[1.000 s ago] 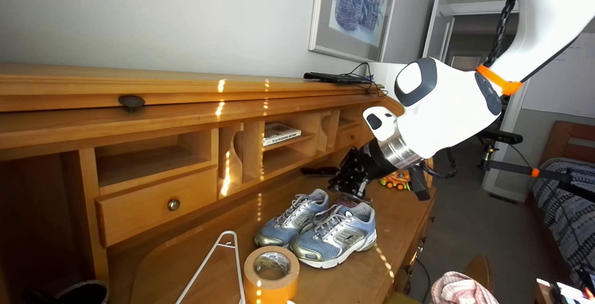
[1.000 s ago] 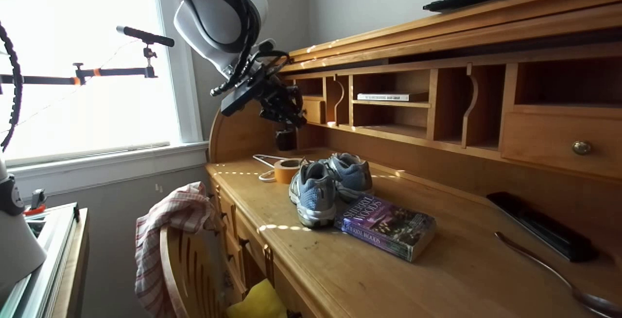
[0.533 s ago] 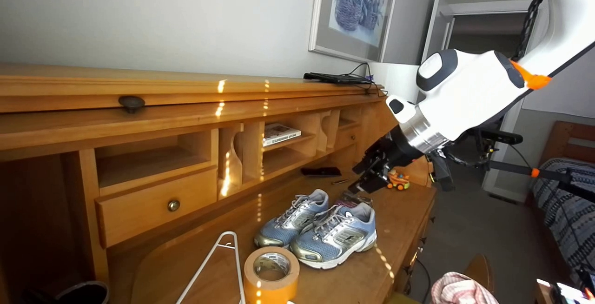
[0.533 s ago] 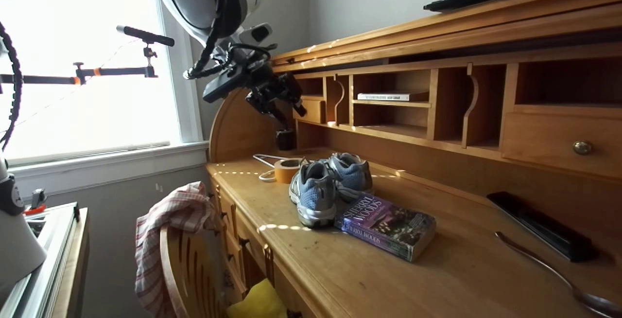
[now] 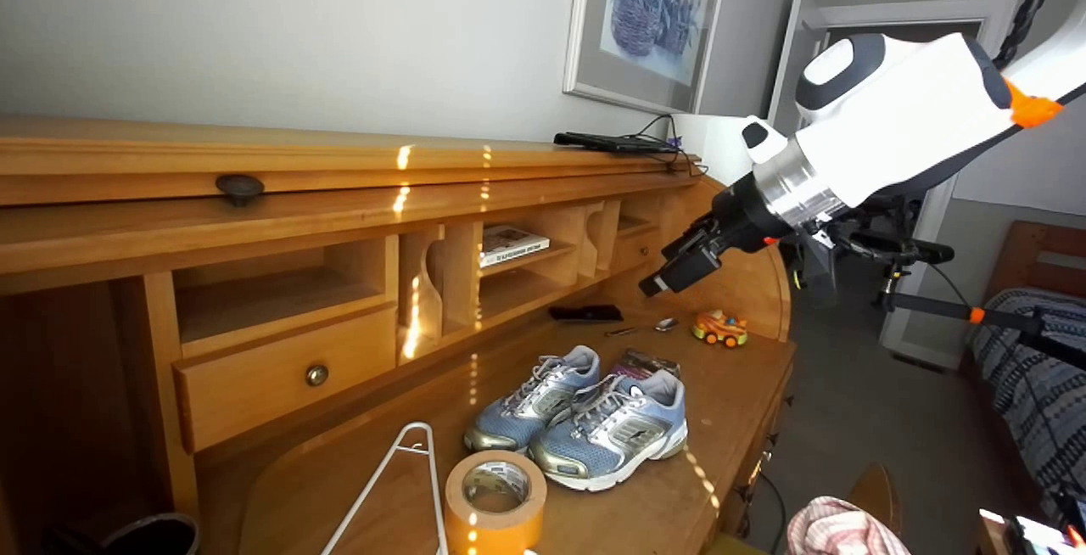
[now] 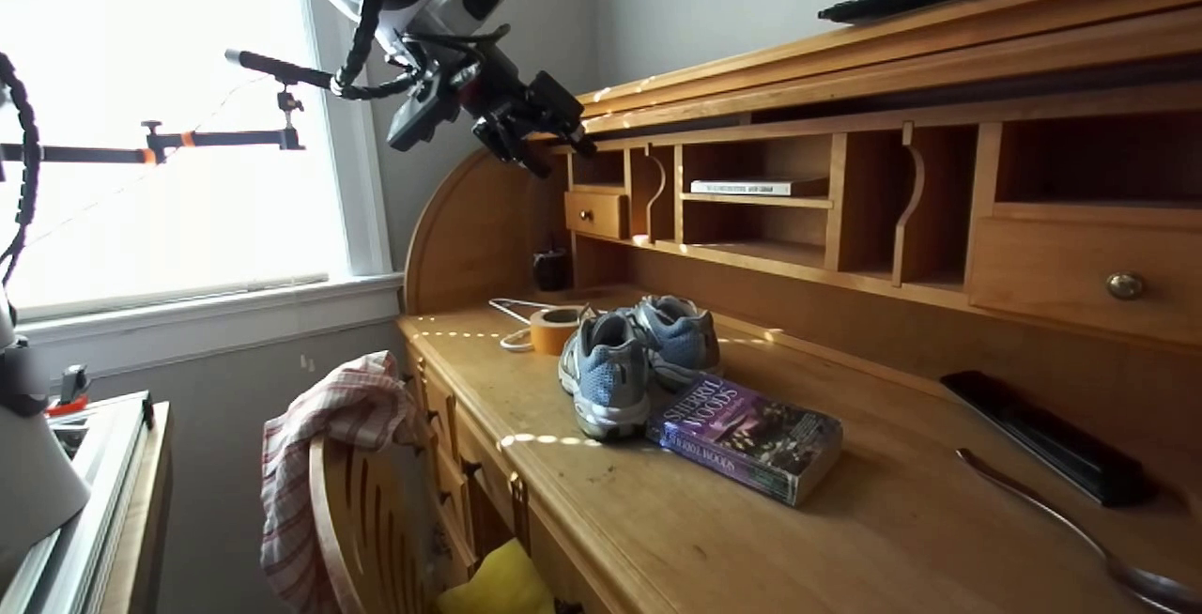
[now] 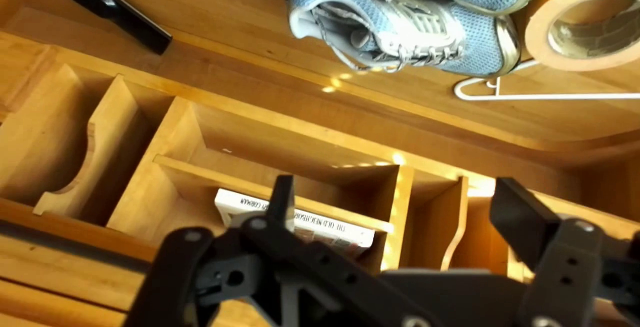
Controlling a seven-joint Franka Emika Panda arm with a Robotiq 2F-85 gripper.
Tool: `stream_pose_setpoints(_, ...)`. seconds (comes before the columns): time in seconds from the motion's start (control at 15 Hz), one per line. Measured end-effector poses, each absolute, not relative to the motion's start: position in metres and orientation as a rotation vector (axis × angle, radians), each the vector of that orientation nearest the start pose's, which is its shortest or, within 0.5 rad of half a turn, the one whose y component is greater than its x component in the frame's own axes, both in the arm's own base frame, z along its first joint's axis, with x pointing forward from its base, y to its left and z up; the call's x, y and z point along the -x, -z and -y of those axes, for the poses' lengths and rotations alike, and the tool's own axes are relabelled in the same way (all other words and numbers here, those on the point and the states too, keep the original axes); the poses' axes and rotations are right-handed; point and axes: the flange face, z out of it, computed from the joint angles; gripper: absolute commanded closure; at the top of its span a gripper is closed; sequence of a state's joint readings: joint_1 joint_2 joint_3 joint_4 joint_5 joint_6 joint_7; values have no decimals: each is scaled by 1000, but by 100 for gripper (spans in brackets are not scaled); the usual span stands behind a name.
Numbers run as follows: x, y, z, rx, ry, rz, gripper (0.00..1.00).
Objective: Put the white book on the topmost middle shelf.
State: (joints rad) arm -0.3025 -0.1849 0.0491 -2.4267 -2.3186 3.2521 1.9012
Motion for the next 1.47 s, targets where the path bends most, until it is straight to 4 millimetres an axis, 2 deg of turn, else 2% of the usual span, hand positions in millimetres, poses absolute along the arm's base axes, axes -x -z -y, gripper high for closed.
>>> stream_pose_setpoints(0.27, -404, -386, 40, 3046, 1363, 195, 0)
stream_pose_setpoints(0.4, -401, -391, 48, 3026, 1366, 74, 0)
stream_pose_setpoints(0.73, -391, -389, 68, 3002, 1317, -110, 0)
stream_pose_setpoints(0.87, -388, -386, 72, 2999, 1296, -130, 0)
stream_pose_setpoints(1.47, -389, -384, 69, 2996, 1287, -126, 0)
